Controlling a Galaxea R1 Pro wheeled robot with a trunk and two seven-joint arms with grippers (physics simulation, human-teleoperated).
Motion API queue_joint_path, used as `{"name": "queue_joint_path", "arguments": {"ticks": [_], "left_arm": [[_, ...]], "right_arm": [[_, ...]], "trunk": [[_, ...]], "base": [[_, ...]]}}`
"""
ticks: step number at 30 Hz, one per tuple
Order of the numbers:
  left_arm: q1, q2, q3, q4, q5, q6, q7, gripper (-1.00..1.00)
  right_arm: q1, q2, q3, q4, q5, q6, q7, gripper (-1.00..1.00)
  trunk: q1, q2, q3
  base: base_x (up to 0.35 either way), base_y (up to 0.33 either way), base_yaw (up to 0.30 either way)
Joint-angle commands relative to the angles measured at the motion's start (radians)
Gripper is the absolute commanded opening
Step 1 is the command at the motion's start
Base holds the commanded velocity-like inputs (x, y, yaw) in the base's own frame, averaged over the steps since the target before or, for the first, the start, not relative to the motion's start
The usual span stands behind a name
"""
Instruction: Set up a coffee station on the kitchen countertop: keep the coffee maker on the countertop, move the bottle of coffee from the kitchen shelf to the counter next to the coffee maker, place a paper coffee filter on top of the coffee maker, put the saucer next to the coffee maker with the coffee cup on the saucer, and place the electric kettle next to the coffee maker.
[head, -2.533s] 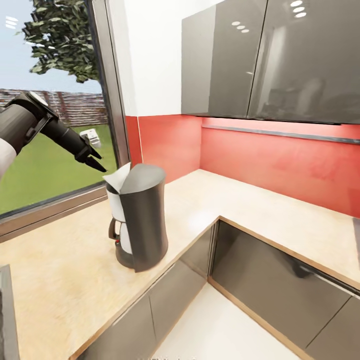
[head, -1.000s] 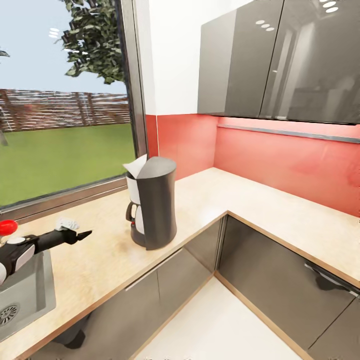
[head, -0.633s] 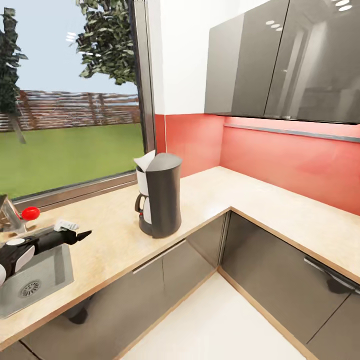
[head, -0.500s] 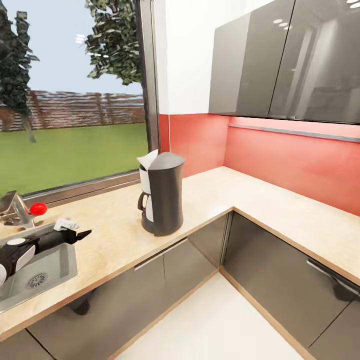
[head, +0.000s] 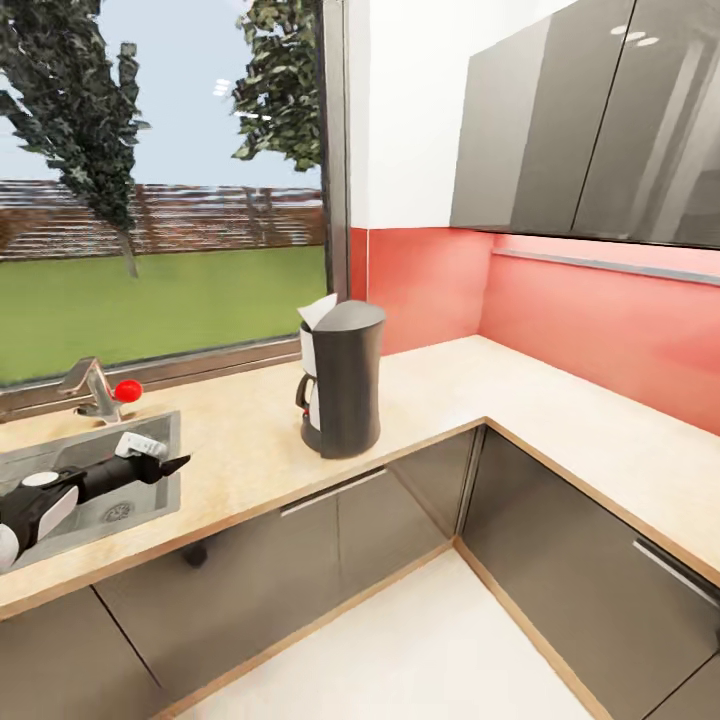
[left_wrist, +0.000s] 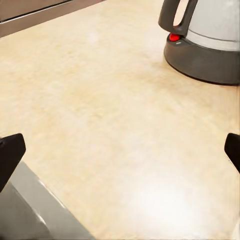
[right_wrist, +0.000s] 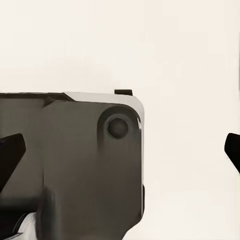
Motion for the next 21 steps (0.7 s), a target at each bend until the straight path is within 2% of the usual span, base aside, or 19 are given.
{"name": "queue_joint_path", "arguments": {"ticks": [1,11,17,21], "left_arm": [[0.0,0.0,-0.009,-0.009,0.004,-0.007,-0.001,1.0],[0.002,-0.001,-0.009,-0.024,0.003,-0.006,-0.001,1.0],[0.004,-0.001,-0.009,-0.039,0.005,-0.006,-0.003,1.0],[0.03,-0.001,-0.008,-0.095,0.004,-0.006,-0.001,1.0]], "right_arm": [[0.0,0.0,-0.001,0.0,0.0,-0.003,0.0,1.0],[0.0,-0.001,-0.001,0.0,0.0,-0.003,0.0,1.0],[0.0,-0.002,-0.002,0.0,0.0,-0.003,0.0,1.0],[0.0,-0.001,-0.002,0.0,0.0,-0.003,-0.001,1.0]], "trunk": [[0.0,-0.002,-0.002],[0.0,-0.002,-0.002],[0.0,-0.002,-0.002],[0.0,-0.002,-0.002]], "base": [[-0.216,-0.229,0.139],[-0.179,-0.234,0.014],[-0.273,-0.167,0.229],[-0.29,-0.139,0.271]]}}
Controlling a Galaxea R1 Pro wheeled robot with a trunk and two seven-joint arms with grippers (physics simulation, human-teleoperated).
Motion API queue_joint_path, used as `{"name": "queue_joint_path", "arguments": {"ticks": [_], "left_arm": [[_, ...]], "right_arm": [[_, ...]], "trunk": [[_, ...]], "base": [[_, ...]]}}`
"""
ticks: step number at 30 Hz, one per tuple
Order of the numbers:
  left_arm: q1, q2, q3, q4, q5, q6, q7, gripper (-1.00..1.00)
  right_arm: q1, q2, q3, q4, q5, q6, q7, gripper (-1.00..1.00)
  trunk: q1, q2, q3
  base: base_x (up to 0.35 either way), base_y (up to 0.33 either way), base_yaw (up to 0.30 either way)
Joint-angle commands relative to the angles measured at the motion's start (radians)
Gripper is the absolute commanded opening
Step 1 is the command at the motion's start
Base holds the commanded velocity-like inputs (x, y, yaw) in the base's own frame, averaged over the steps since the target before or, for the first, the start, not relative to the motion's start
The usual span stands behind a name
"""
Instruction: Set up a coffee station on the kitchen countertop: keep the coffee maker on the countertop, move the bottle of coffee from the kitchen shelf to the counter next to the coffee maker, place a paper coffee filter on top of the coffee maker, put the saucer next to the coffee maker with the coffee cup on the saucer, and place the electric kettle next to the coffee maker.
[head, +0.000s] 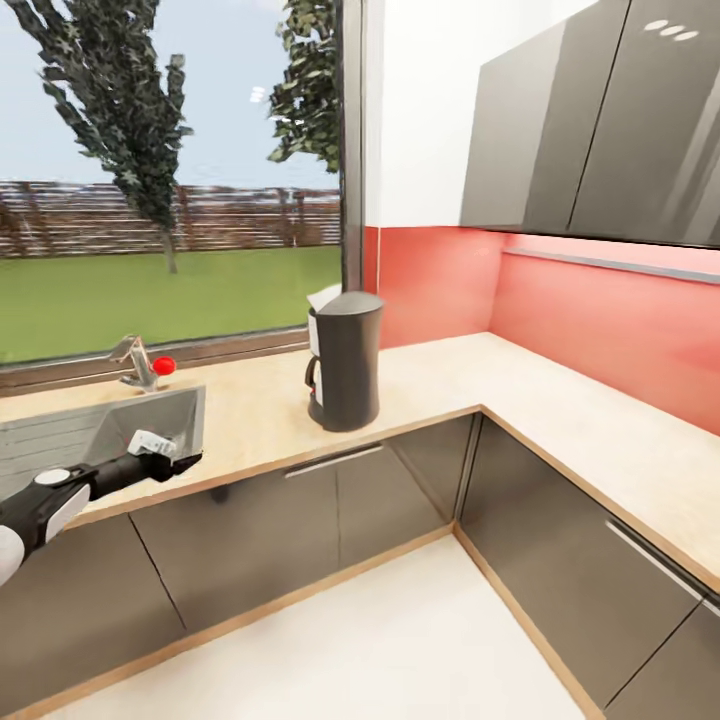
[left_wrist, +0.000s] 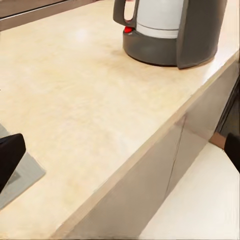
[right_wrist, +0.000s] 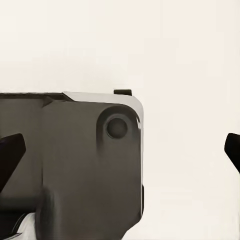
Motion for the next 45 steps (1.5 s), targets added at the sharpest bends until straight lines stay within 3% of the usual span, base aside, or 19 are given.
{"name": "queue_joint_path", "arguments": {"ticks": [1,8,17,22,24,25,29,30,31,33,34,35,36,37,41,45], "left_arm": [[0.004,0.0,-0.008,-0.011,0.005,-0.006,0.0,1.0],[0.095,0.002,-0.007,-0.123,0.005,-0.006,0.001,1.0],[0.256,-0.001,-0.008,-0.14,0.007,-0.016,-0.026,1.0],[0.367,-0.005,-0.009,-0.133,0.023,-0.111,-0.023,1.0],[0.425,-0.01,-0.009,-0.128,0.034,-0.138,-0.019,1.0],[0.506,-0.019,-0.008,-0.091,0.04,-0.152,0.006,1.0],[0.568,-0.031,-0.008,0.044,0.046,-0.156,0.104,1.0],[0.576,-0.044,-0.008,0.09,0.049,-0.157,0.13,1.0],[0.589,-0.078,-0.007,0.171,0.055,-0.157,0.168,1.0],[0.602,-0.116,-0.007,0.238,0.057,-0.155,0.209,1.0],[0.626,-0.165,-0.008,0.287,0.057,-0.151,0.271,1.0],[0.669,-0.232,-0.011,0.31,0.054,-0.129,0.354,1.0],[0.709,-0.31,-0.014,0.318,0.052,-0.056,0.499,1.0],[0.719,-0.343,-0.014,0.319,0.052,0.002,0.599,1.0],[0.74,-0.386,-0.014,0.32,0.054,0.111,0.784,1.0],[0.779,-0.399,-0.013,0.318,0.058,0.145,0.846,1.0]], "right_arm": [[0.0,0.0,-0.001,0.0,0.0,-0.003,0.0,1.0],[0.0,0.0,0.0,0.0,0.0,-0.003,0.001,1.0],[0.0,0.001,0.0,0.0,0.0,-0.003,0.001,1.0],[0.0,0.001,0.002,0.0,0.0,-0.003,0.001,1.0],[0.0,0.001,0.0,0.0,0.0,-0.003,0.001,1.0],[0.0,0.0,-0.001,0.0,0.0,-0.003,0.001,1.0],[0.0,-0.001,-0.001,0.0,-0.002,-0.002,0.001,1.0],[0.0,-0.001,-0.001,0.0,-0.002,-0.002,0.001,1.0],[0.0,-0.001,-0.003,0.0,-0.01,-0.002,0.001,1.0],[0.0,-0.001,-0.015,0.0,-0.03,-0.002,0.002,1.0],[0.0,-0.001,-0.041,0.001,-0.064,-0.002,0.003,1.0],[0.0,-0.003,-0.059,0.001,-0.084,-0.002,0.003,1.0],[0.0,-0.014,-0.066,-0.012,-0.09,-0.002,0.002,1.0],[0.0,-0.022,-0.067,-0.05,-0.09,0.0,0.002,1.0],[0.0,-0.034,-0.064,-0.153,-0.078,0.002,0.004,1.0],[-0.001,-0.037,-0.063,-0.239,-0.028,0.003,0.004,1.0]], "trunk": [[0.0,-0.002,-0.002],[0.0,-0.002,-0.002],[0.0,-0.002,-0.002],[0.0,-0.002,-0.002],[0.0,-0.002,-0.002],[0.0,-0.002,-0.002],[0.0,-0.002,-0.002],[0.0,-0.002,-0.002],[0.0,-0.002,-0.002],[0.0,-0.002,-0.002],[0.0,-0.002,-0.002],[0.0,-0.002,-0.002],[0.0,-0.002,-0.002],[0.0,-0.002,-0.002],[0.0,-0.002,-0.002],[0.0,-0.002,-0.002]], "base": [[-0.295,-0.135,0.275],[-0.302,-0.124,0.277],[-0.162,-0.045,0.278],[-0.013,-0.003,0.278],[-0.003,-0.001,0.278],[-0.001,0.0,0.279],[0.0,0.0,0.279],[0.0,0.0,0.279],[0.0,0.0,0.279],[0.0,0.0,0.279],[0.0,0.0,0.279],[0.0,0.0,0.279],[0.0,0.0,0.28],[0.0,0.0,0.28],[0.0,0.0,0.281],[0.0,0.0,0.281]]}}
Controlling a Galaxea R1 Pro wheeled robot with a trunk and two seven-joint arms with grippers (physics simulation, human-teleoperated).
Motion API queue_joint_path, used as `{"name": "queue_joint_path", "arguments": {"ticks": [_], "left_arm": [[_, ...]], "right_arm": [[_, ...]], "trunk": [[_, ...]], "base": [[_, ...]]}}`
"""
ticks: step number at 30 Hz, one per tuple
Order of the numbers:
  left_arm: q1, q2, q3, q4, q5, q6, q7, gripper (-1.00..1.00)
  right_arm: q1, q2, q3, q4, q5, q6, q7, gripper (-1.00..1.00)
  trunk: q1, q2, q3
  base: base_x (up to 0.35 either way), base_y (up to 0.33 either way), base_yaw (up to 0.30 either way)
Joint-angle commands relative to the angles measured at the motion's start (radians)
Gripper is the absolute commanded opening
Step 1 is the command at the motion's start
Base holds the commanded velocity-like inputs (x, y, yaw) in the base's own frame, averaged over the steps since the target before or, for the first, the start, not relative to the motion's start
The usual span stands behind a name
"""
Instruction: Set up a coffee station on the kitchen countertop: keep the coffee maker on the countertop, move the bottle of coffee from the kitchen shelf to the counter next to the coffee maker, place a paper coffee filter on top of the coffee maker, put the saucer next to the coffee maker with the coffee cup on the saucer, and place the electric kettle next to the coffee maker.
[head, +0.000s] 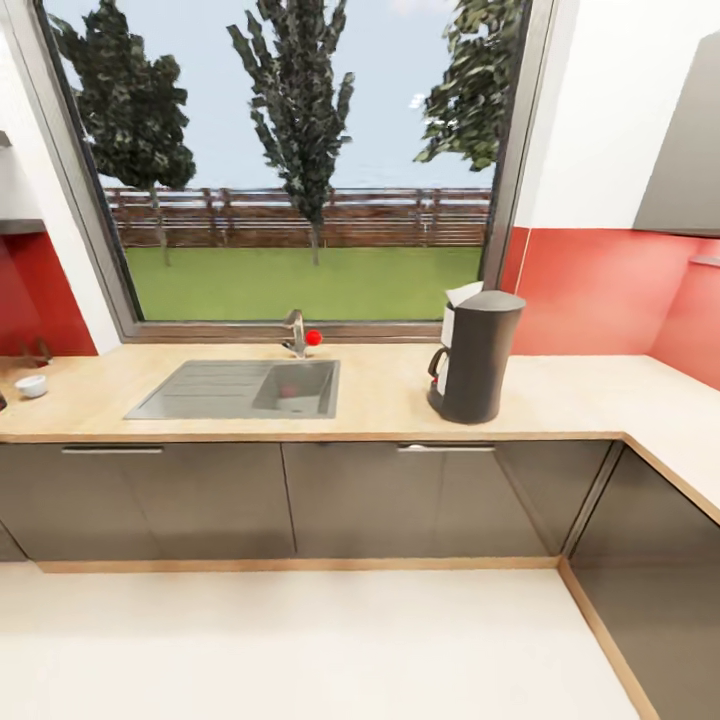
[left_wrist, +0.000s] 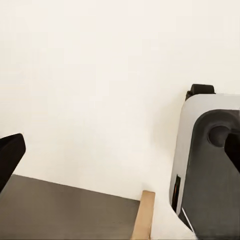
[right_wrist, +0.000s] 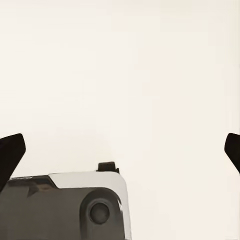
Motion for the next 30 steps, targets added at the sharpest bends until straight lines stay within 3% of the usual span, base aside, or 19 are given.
{"name": "queue_joint_path", "arguments": {"ticks": [1,7,13,20,25,30], "left_arm": [[0.002,-0.001,-0.008,0.003,0.007,0.0,0.004,1.0],[0.038,-0.007,-0.006,0.0,0.01,0.005,0.0,1.0],[0.043,-0.056,-0.004,-0.007,0.01,0.011,-0.005,1.0],[0.043,-0.067,-0.002,-0.01,0.011,0.004,-0.006,1.0],[0.043,-0.106,-0.005,-0.009,0.005,0.004,0.002,1.0],[0.043,-0.106,-0.003,-0.009,0.009,0.006,0.006,1.0]], "right_arm": [[0.0,0.0,-0.001,-0.008,0.005,-0.003,0.001,1.0],[0.0,0.0,0.001,-0.022,0.035,-0.003,0.001,1.0],[0.0,0.001,0.003,0.042,0.038,-0.003,0.003,1.0],[0.0,0.001,0.002,0.05,0.038,-0.003,0.002,1.0],[0.0,0.0,0.001,0.05,0.039,-0.003,0.001,1.0],[0.0,-0.002,0.002,0.05,0.038,-0.003,0.001,1.0]], "trunk": [[0.001,-0.002,-0.002],[0.001,-0.002,-0.002],[0.001,-0.002,-0.002],[0.001,-0.002,-0.002],[0.001,-0.002,-0.002],[0.001,-0.002,-0.002]], "base": [[0.0,0.0,0.281],[0.0,0.0,0.281],[0.0,0.0,0.281],[0.0,0.0,0.281],[0.0,0.0,0.281],[0.003,0.0,0.281]]}}
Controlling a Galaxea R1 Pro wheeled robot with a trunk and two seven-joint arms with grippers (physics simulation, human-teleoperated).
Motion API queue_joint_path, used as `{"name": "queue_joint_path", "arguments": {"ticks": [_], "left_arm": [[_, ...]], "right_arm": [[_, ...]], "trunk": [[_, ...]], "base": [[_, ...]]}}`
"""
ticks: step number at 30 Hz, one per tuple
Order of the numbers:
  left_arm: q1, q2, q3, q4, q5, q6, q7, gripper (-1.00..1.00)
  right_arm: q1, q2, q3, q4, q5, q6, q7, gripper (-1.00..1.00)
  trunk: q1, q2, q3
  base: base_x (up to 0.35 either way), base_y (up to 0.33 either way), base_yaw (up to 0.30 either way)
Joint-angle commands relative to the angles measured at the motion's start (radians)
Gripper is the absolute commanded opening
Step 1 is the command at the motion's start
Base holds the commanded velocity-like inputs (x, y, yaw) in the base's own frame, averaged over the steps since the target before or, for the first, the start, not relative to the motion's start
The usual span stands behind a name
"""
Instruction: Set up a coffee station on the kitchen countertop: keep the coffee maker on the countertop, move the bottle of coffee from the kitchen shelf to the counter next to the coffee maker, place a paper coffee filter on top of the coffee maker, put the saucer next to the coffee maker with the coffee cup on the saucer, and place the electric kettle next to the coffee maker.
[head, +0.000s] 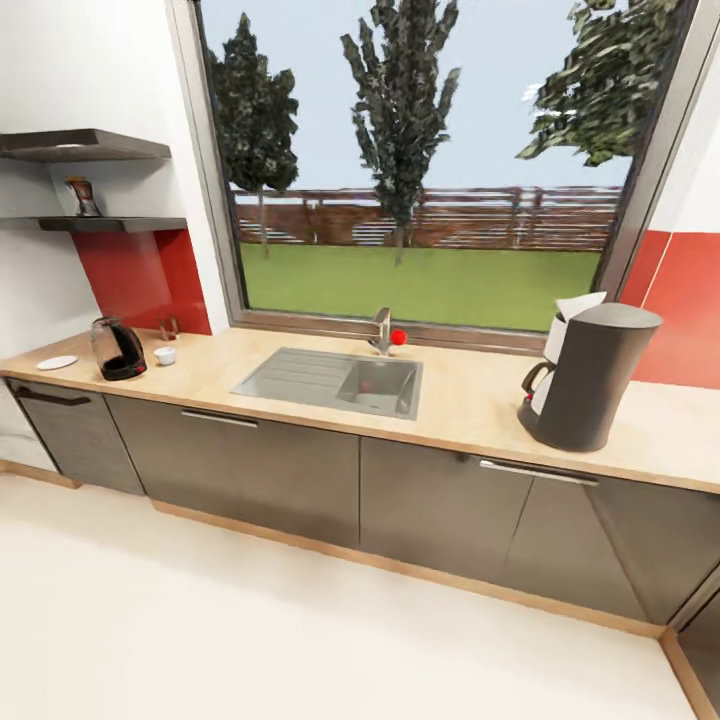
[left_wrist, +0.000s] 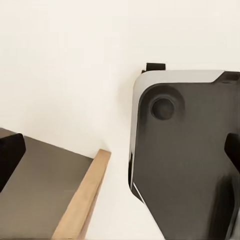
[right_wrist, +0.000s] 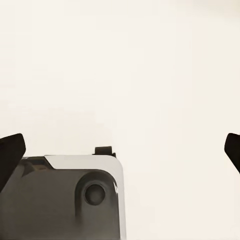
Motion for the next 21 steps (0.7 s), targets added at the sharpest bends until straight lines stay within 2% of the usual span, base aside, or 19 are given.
{"name": "queue_joint_path", "arguments": {"ticks": [1,6,21], "left_arm": [[-0.001,0.0,-0.008,0.002,0.007,-0.002,0.001,1.0],[-0.001,0.0,-0.007,0.002,0.009,-0.006,0.001,1.0],[-0.001,0.0,-0.009,0.002,0.007,-0.015,-0.003,1.0]], "right_arm": [[0.0,0.0,-0.003,0.0,0.001,-0.003,0.001,1.0],[0.0,0.0,-0.002,0.0,0.001,-0.003,0.001,1.0],[0.0,0.002,-0.001,0.002,0.002,-0.003,0.001,1.0]], "trunk": [[0.001,-0.002,-0.002],[0.001,-0.002,-0.002],[0.001,-0.002,-0.002]], "base": [[0.042,0.0,0.281],[0.22,0.0,0.281],[0.329,0.005,0.281]]}}
